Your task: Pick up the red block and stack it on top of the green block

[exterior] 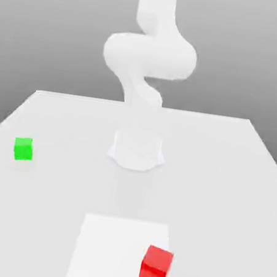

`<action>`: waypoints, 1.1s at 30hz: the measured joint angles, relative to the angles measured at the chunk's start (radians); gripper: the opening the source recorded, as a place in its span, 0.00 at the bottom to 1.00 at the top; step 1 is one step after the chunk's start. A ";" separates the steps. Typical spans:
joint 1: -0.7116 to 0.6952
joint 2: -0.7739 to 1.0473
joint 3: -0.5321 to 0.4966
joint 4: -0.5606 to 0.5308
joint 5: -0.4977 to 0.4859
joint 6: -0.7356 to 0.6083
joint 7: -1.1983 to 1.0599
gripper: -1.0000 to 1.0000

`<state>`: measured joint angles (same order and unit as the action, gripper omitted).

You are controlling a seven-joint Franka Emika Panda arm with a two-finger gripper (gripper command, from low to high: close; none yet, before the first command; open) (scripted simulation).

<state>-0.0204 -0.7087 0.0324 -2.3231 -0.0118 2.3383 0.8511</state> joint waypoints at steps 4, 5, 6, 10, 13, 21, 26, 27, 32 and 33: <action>-0.032 0.151 0.052 -0.038 -0.023 0.063 0.088 0.50; -0.039 0.187 0.064 -0.047 -0.029 0.078 0.109 0.50; -0.045 0.224 0.075 -0.056 -0.035 0.093 0.131 0.50; -0.065 0.370 0.115 -0.092 -0.061 0.153 0.218 0.50; -0.074 0.479 0.138 -0.120 -0.080 0.198 0.282 0.50; -0.056 0.766 0.163 -0.193 -0.095 0.320 0.429 0.50; -0.030 0.942 0.149 -0.210 -0.103 0.427 0.489 0.50; -0.020 0.978 0.136 -0.205 -0.119 0.456 0.501 0.50; 0.002 1.049 0.107 -0.194 -0.150 0.514 0.526 0.00; 0.002 1.049 0.107 -0.194 -0.151 0.515 0.526 0.00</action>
<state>-0.0182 0.3402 0.1397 -2.5174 -0.1624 2.8532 1.3775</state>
